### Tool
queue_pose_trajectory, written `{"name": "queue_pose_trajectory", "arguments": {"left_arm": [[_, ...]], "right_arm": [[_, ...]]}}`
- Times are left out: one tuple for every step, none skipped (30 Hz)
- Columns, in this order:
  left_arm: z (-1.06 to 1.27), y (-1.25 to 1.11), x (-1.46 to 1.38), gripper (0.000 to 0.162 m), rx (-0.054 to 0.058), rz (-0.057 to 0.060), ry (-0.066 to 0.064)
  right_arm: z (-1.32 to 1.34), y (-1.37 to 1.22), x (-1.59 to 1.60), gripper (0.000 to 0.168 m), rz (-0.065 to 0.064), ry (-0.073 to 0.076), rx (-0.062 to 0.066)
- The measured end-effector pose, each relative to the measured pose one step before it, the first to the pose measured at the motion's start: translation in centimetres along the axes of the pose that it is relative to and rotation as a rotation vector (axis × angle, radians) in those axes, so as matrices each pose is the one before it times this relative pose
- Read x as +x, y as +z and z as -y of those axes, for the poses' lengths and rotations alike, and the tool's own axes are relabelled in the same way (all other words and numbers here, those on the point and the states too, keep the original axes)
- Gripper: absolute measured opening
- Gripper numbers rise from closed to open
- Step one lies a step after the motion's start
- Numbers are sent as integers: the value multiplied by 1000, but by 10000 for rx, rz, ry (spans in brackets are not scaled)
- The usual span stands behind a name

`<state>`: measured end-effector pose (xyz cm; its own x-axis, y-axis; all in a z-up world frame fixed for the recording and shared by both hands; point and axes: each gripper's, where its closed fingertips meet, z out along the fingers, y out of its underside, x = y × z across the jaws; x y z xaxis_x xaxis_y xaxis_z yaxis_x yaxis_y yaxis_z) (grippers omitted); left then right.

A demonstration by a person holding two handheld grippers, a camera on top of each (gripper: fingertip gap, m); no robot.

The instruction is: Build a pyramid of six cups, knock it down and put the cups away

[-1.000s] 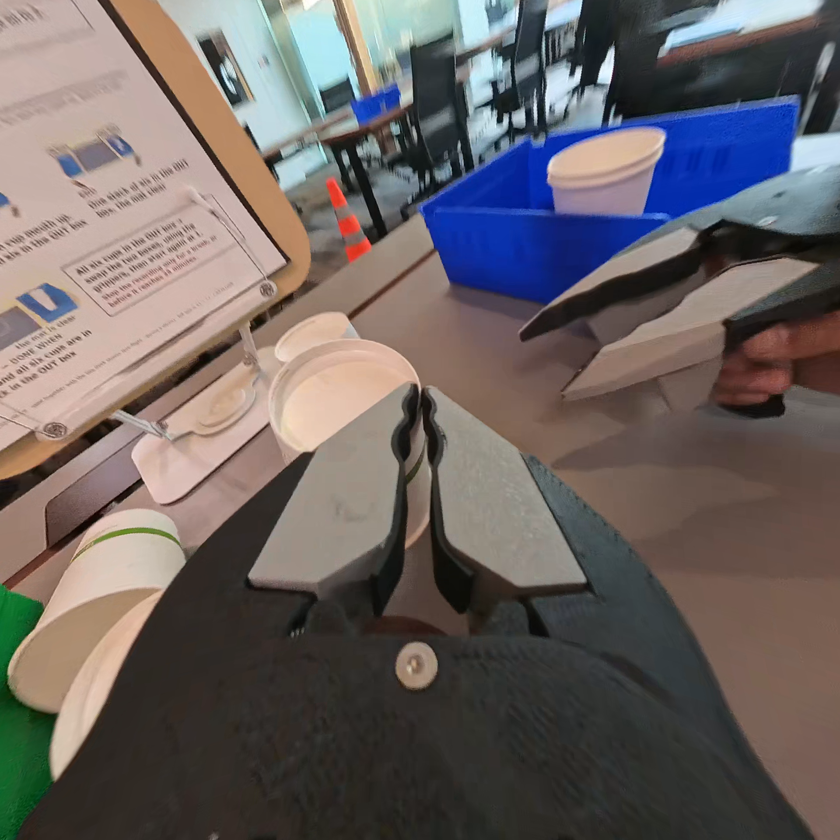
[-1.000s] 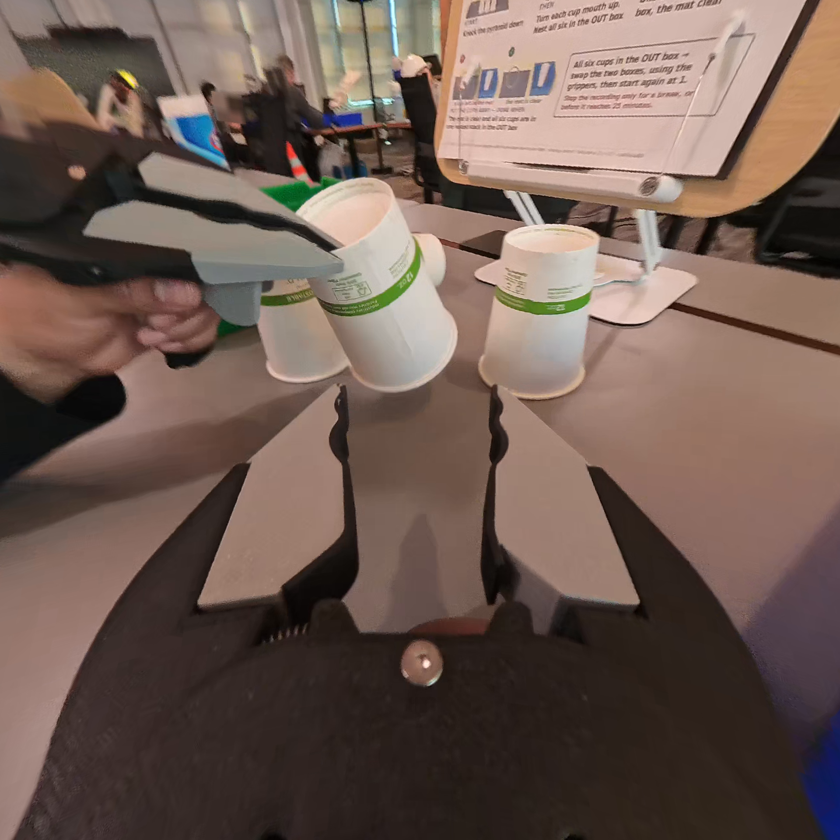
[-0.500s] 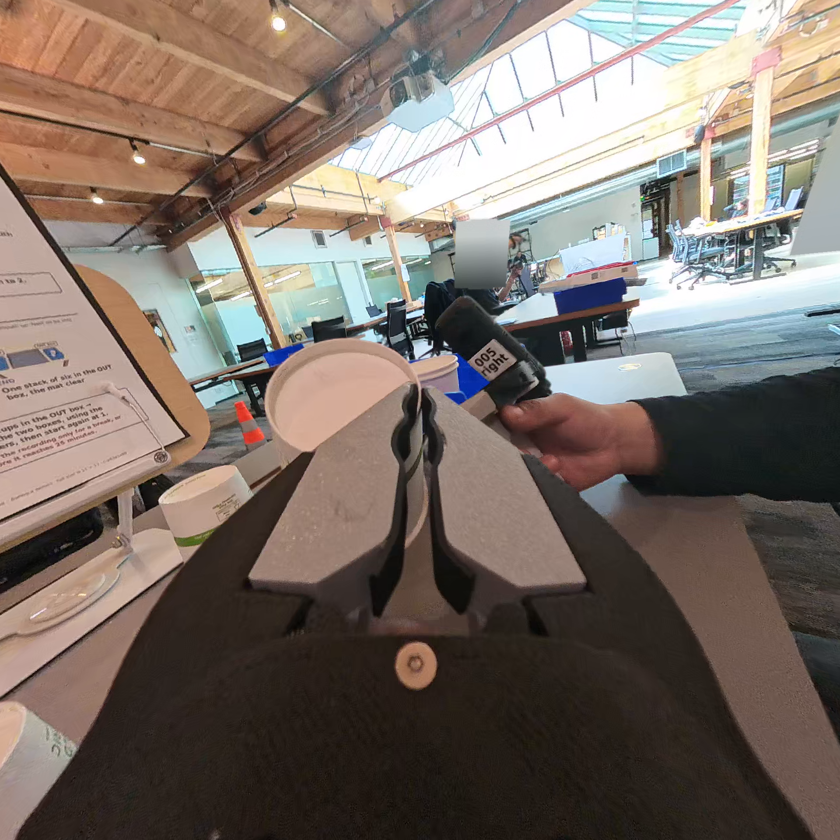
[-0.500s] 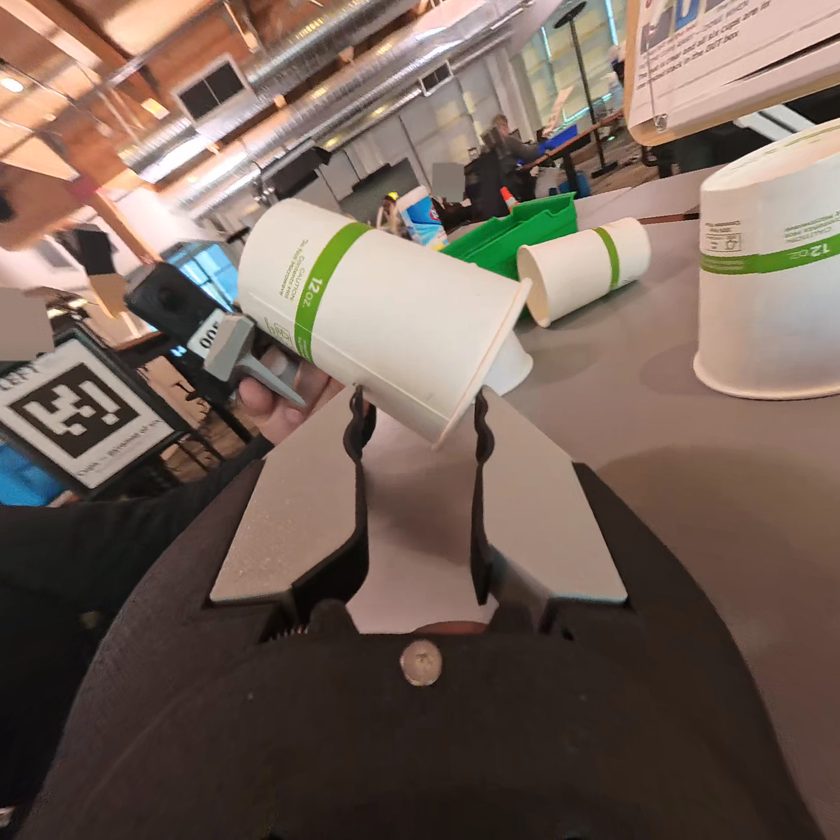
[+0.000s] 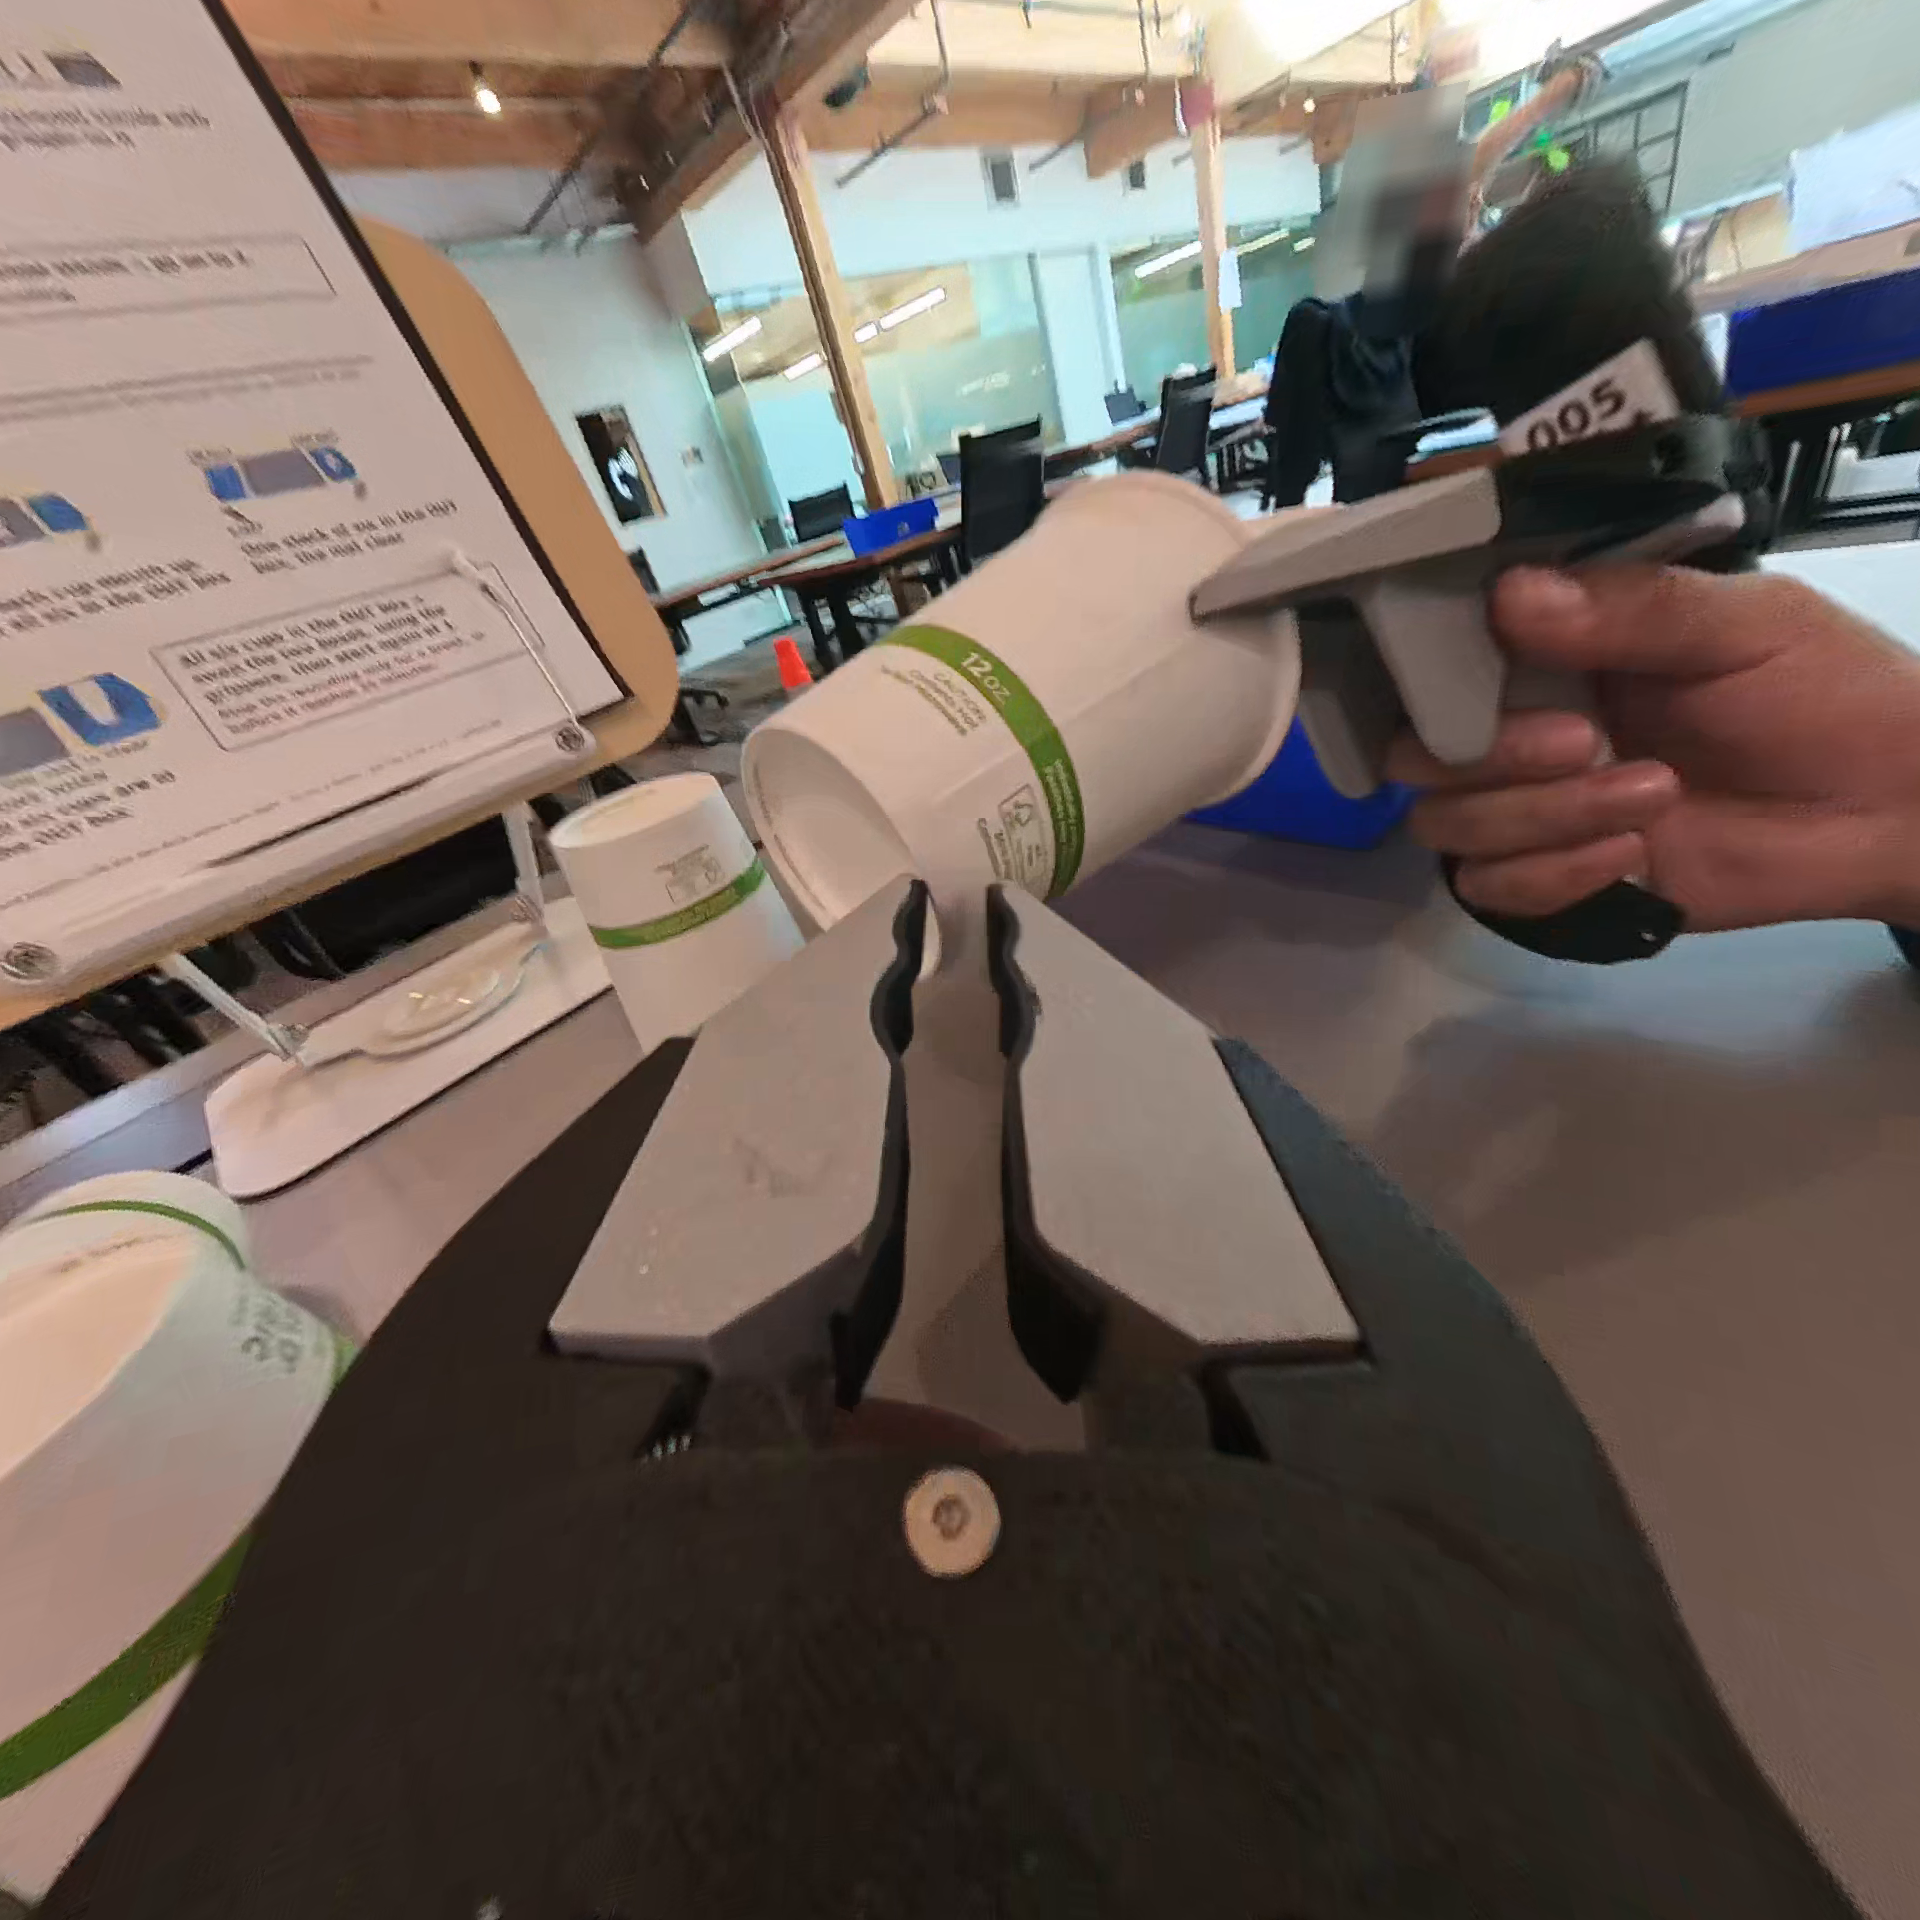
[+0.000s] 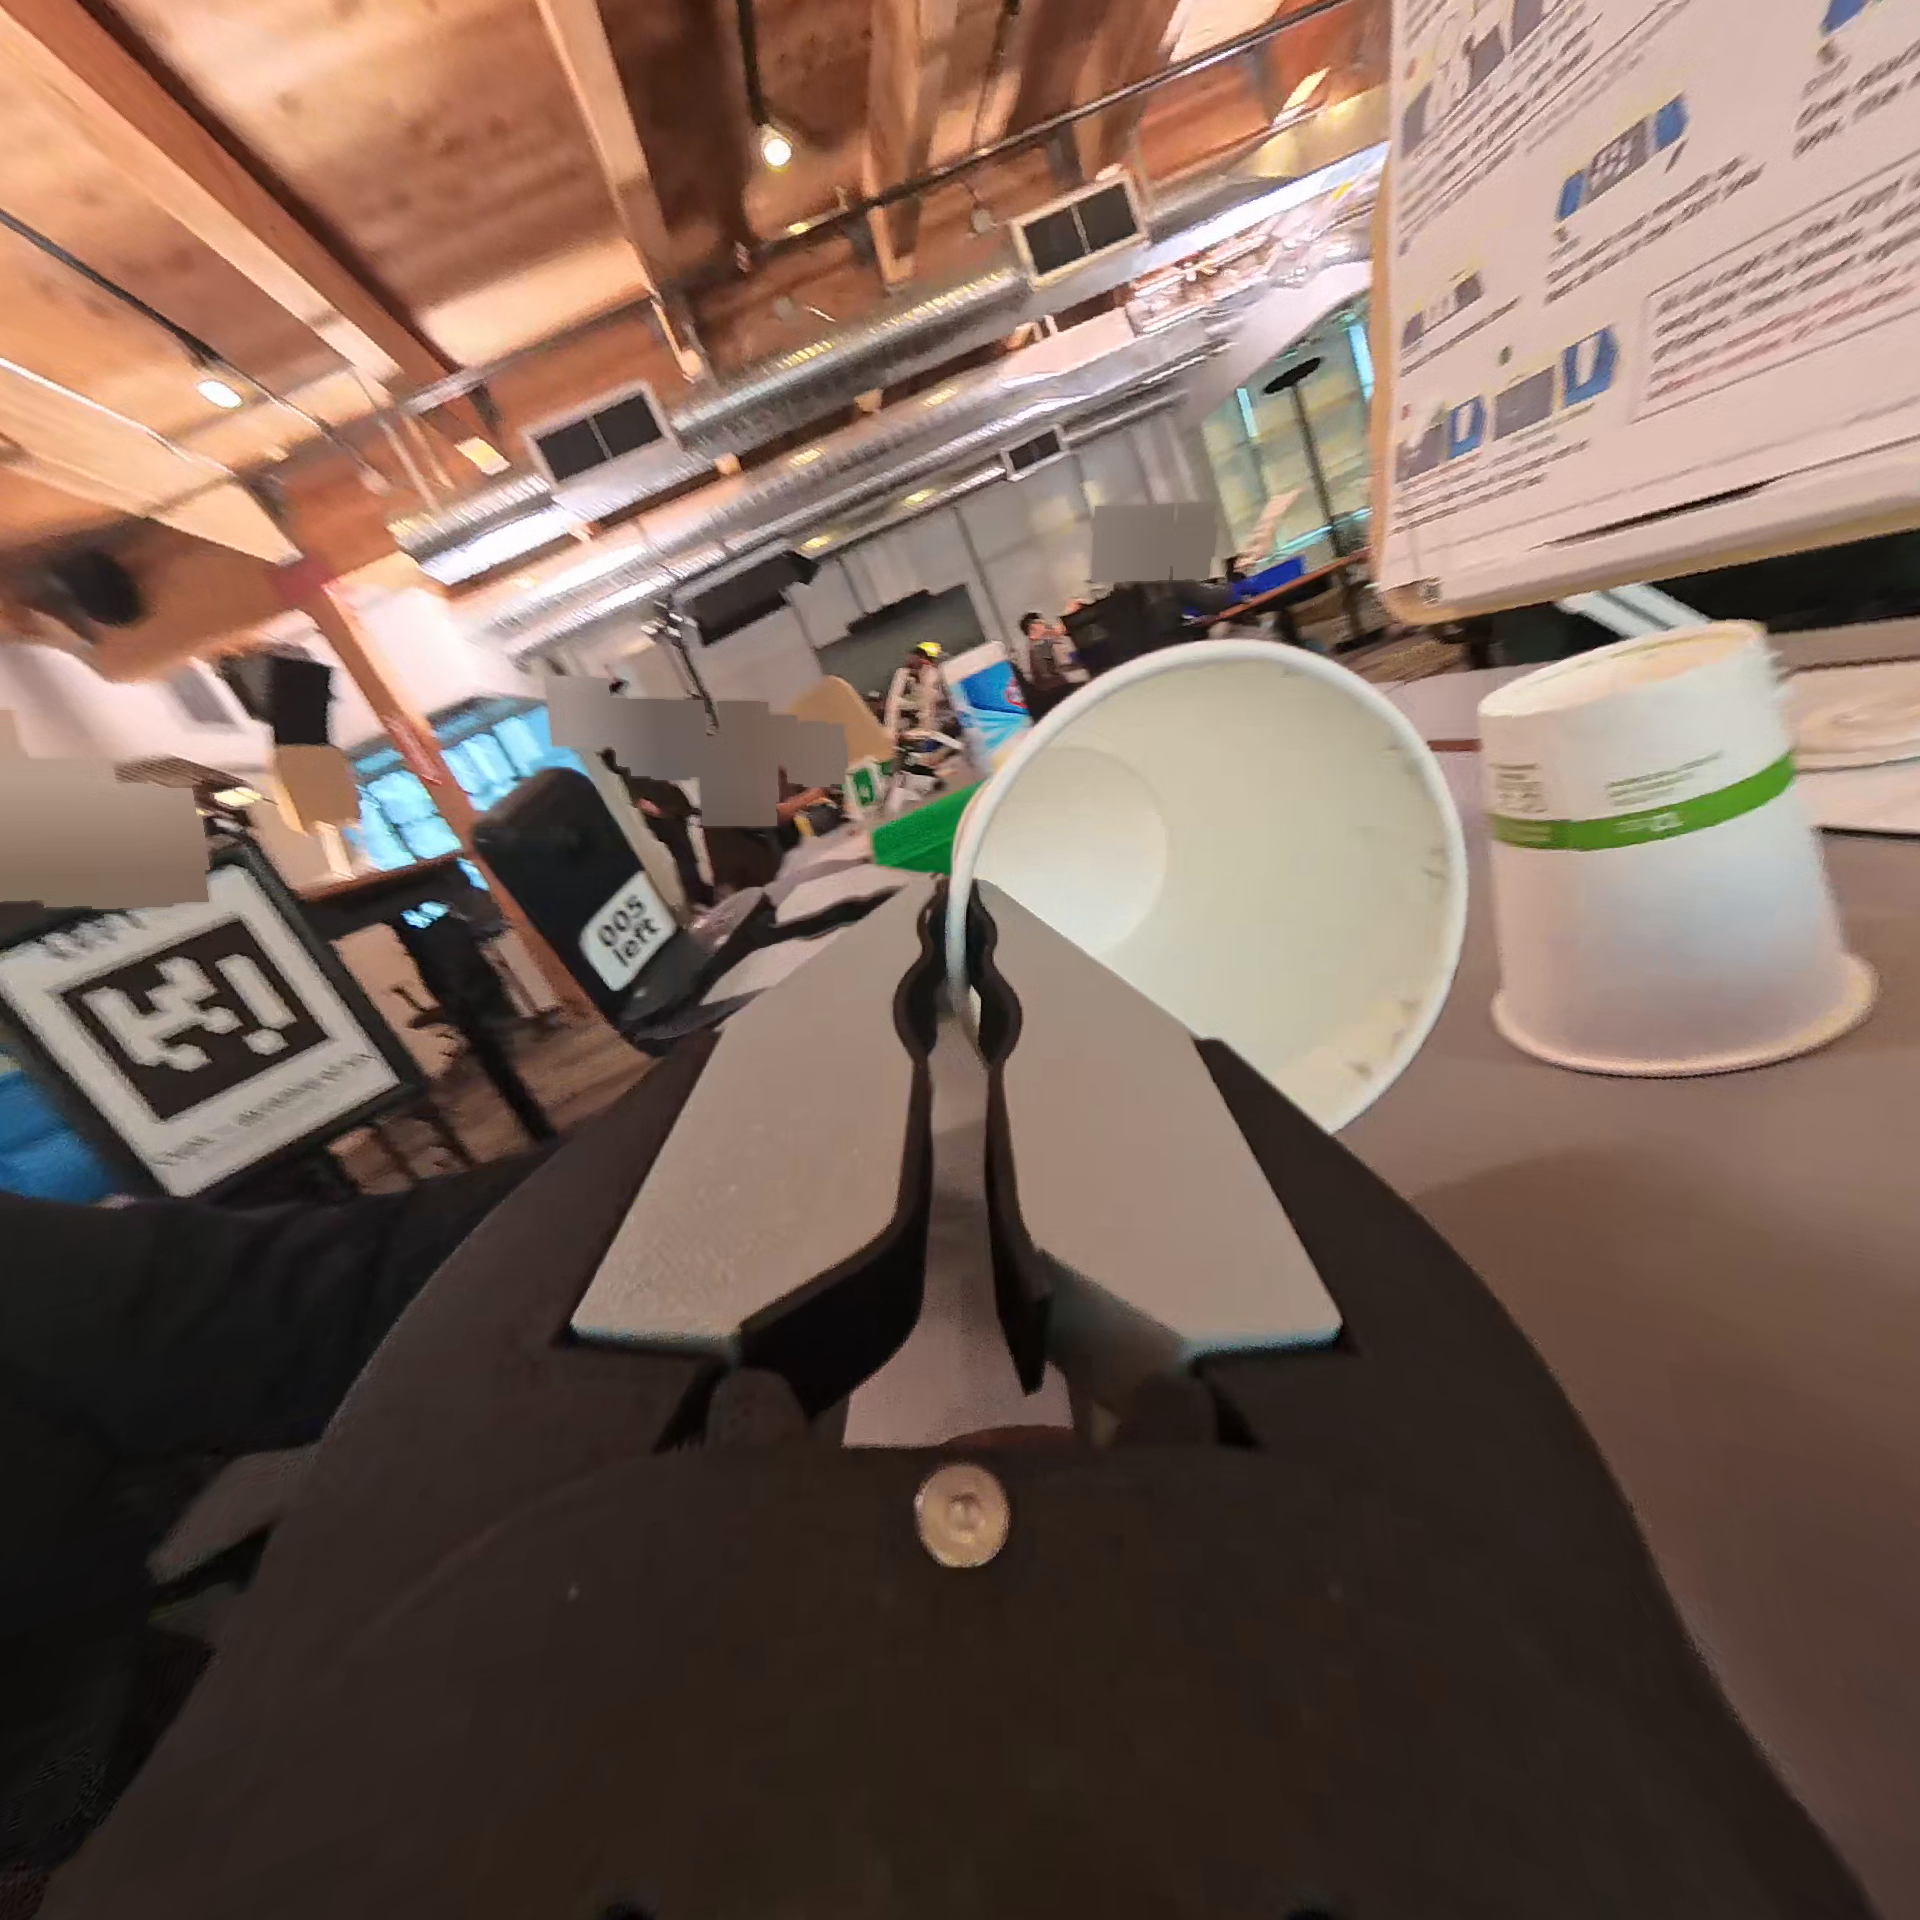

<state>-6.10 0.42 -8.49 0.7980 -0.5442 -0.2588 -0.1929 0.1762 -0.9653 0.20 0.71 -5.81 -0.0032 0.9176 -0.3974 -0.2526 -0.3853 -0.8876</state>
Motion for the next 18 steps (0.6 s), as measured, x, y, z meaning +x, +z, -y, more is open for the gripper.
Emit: {"name": "queue_pose_trajectory", "arguments": {"left_arm": [[-645,227,336,14,-284,-172,-133],[-667,225,409,14,-326,-259,-256],[-634,210,376,12,-338,-268,-288],[-410,160,380,14,-265,-300,-274],[-93,56,287,17,-89,-248,-258],[61,-34,112,18,45,-128,-207],[46,-35,42,17,33,-72,-95],[-77,-3,83,18,-48,-78,2],[-120,26,121,18,-90,-74,52],[-86,29,99,18,-72,-23,91],[-61,21,64,18,-43,21,135],[-54,20,7,17,-42,52,173],[-95,31,-51,17,-60,81,174],[-105,24,-92,17,-70,86,141],[-98,21,-71,16,-60,65,93],[-40,8,-8,16,-26,26,47],[-7,-2,34,15,-2,-14,22],[7,-12,17,14,5,-7,8]], "right_arm": [[-29,-19,205,0,-341,-456,-105],[-59,-2,105,0,-307,-523,-147],[39,-47,-39,0,-226,-526,-87],[150,-73,-118,0,-184,-514,-21],[183,-67,-275,0,-83,-486,-5],[280,-71,-370,0,-12,-426,75],[246,-56,-350,0,15,-325,85],[176,-61,-199,0,-46,-236,58],[91,-21,-107,0,-56,-181,28],[46,-39,-16,0,-101,-161,-56],[200,-150,104,0,-275,-319,7],[331,-252,28,0,-316,-489,39],[493,-326,78,0,-355,-448,42],[585,-369,315,0,-454,-350,4],[513,-366,725,0,-607,-354,-145],[454,-359,1117,0,-702,-432,-279],[439,-317,1335,0,-657,-460,-361],[454,-303,1326,0,-459,-412,-421]]}}
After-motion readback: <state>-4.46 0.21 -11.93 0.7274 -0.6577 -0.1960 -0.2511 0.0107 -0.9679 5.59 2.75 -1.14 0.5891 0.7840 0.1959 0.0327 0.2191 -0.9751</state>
